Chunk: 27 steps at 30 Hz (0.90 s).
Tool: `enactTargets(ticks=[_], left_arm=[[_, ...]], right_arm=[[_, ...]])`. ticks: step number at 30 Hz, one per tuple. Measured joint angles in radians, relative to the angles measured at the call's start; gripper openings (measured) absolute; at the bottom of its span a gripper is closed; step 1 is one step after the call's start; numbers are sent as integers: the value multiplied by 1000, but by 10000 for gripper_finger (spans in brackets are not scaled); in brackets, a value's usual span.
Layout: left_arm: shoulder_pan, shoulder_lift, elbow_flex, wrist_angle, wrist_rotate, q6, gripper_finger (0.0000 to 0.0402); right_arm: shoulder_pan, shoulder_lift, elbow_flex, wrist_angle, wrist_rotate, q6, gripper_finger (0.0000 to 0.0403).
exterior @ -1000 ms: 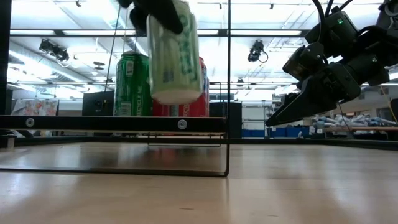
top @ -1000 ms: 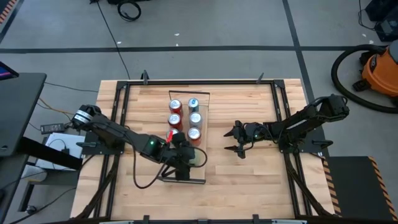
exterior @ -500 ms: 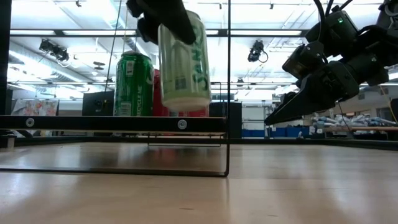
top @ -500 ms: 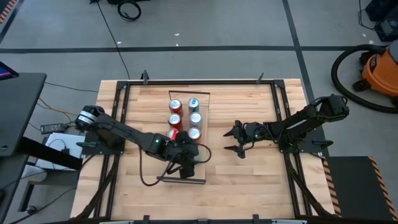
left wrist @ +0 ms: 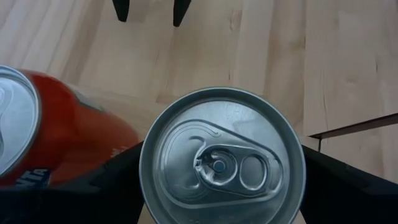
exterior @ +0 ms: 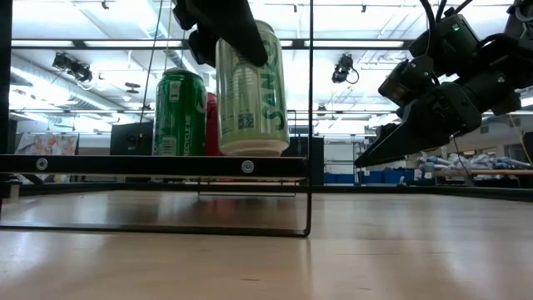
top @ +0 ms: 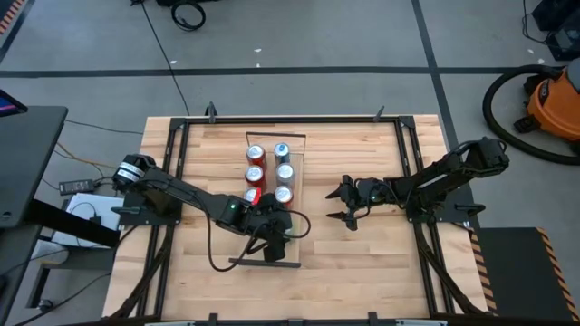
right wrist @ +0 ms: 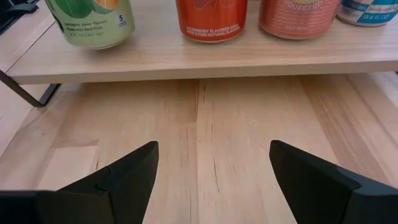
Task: Place canned beverage on shelf
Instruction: Put the light green soda can on the shelf, then return to Home Position
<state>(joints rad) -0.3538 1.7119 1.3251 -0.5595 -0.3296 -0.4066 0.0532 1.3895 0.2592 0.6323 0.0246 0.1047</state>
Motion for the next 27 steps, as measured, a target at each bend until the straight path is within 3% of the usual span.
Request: enactTargets(ticks=[15, 23, 27], left_arm=[[0, 0, 0, -3, -1, 6, 335], [0, 0, 0, -8, -1, 7, 393], [0, 0, 0, -8, -1, 8, 394]], right_arm=[[0, 0, 0, -1, 0, 0, 318], [0, 0, 0, -1, 0, 0, 318], [0, 0, 0, -1, -2, 0, 318]])
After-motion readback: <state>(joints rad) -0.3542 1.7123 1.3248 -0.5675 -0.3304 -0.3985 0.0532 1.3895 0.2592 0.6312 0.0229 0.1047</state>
